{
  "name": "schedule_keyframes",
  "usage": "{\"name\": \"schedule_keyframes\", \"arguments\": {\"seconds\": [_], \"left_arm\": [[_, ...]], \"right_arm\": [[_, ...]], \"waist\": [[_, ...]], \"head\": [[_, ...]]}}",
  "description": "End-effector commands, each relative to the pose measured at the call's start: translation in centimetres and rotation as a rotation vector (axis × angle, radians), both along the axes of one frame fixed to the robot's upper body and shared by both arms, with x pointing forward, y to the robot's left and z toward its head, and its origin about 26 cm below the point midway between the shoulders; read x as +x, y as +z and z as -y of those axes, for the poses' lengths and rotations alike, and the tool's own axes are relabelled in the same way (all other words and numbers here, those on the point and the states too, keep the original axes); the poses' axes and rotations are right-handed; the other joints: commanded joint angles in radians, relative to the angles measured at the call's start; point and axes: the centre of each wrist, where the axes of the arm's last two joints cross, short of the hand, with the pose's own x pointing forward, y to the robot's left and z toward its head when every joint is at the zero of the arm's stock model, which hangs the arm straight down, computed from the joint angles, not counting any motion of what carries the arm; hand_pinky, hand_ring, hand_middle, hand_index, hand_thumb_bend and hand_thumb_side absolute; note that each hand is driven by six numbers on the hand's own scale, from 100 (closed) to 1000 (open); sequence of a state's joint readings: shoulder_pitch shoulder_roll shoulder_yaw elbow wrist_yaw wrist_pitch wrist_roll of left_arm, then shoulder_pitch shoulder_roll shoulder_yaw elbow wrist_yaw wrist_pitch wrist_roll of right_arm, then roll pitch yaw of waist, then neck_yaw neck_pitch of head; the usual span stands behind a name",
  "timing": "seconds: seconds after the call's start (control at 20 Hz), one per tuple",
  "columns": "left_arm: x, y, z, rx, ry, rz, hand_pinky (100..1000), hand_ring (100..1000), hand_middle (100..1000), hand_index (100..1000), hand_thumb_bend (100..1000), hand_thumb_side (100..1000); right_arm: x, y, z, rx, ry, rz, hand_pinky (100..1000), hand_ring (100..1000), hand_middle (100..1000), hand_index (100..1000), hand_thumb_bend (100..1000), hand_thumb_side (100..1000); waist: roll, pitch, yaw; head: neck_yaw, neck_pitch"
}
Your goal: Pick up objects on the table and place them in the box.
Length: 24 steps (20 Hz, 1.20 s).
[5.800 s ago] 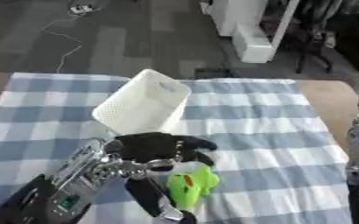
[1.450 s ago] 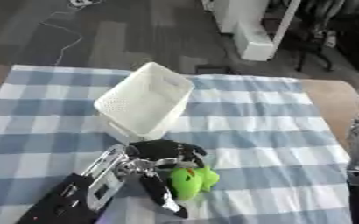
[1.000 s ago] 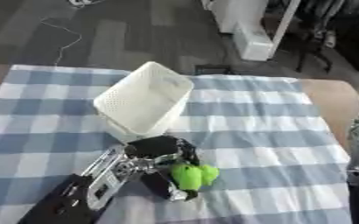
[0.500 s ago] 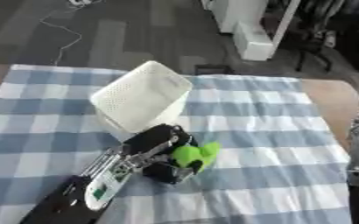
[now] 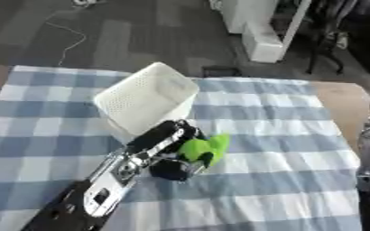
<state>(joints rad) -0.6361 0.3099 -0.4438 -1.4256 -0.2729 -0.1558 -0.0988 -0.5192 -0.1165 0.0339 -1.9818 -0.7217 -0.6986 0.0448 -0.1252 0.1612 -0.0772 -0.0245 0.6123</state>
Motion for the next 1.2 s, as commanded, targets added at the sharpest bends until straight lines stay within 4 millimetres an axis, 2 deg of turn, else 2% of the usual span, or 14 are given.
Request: {"name": "schedule_keyframes", "arguments": {"seconds": [0.05,0.3,0.55,0.65,0.8,0.95,1.2], "left_arm": [[-1.1,4.0,-0.1,-0.152,0.017,-0.070,100,100,100,392,100,613],[-3.6,8.2,-1.1,-0.255,0.002,-0.117,100,100,100,394,100,614],[-5.5,11.2,-3.9,-0.275,-0.027,-0.129,100,100,100,395,100,620],[-5.8,12.7,-5.1,-0.290,-0.039,-0.116,100,100,100,393,100,621],[-6.0,14.7,-6.7,-0.306,-0.021,-0.078,100,100,100,385,100,624],[-5.9,15.7,-7.9,-0.287,0.013,-0.055,100,100,100,380,100,627],[-5.1,16.1,-9.3,-0.239,0.079,-0.019,100,100,100,376,100,633]], "right_arm": [[-0.3,0.6,0.5,-0.001,-0.020,0.027,361,481,592,721,100,966],[-0.3,0.5,0.9,0.014,-0.045,0.028,368,479,587,719,100,968],[-0.2,0.6,1.6,0.075,-0.092,0.037,374,477,584,718,100,970],[-0.2,0.6,1.7,0.079,-0.101,0.033,374,477,583,718,100,950],[-0.2,0.6,1.6,0.072,-0.104,0.029,373,477,585,719,100,969],[-0.2,0.6,1.5,0.063,-0.101,0.025,372,478,585,719,100,969],[-0.2,0.6,1.4,0.056,-0.097,0.023,371,478,586,720,100,969]], "waist": [[0.011,-0.022,0.003],[0.019,-0.026,0.009],[0.028,-0.028,0.010],[0.029,-0.030,0.011],[0.032,-0.031,0.010],[0.035,-0.031,0.008],[0.037,-0.032,0.006]], "head": [[-0.015,-0.003],[-0.024,0.001],[-0.036,0.018],[-0.035,0.031],[-0.034,0.043],[-0.033,0.049],[-0.035,0.051]]}}
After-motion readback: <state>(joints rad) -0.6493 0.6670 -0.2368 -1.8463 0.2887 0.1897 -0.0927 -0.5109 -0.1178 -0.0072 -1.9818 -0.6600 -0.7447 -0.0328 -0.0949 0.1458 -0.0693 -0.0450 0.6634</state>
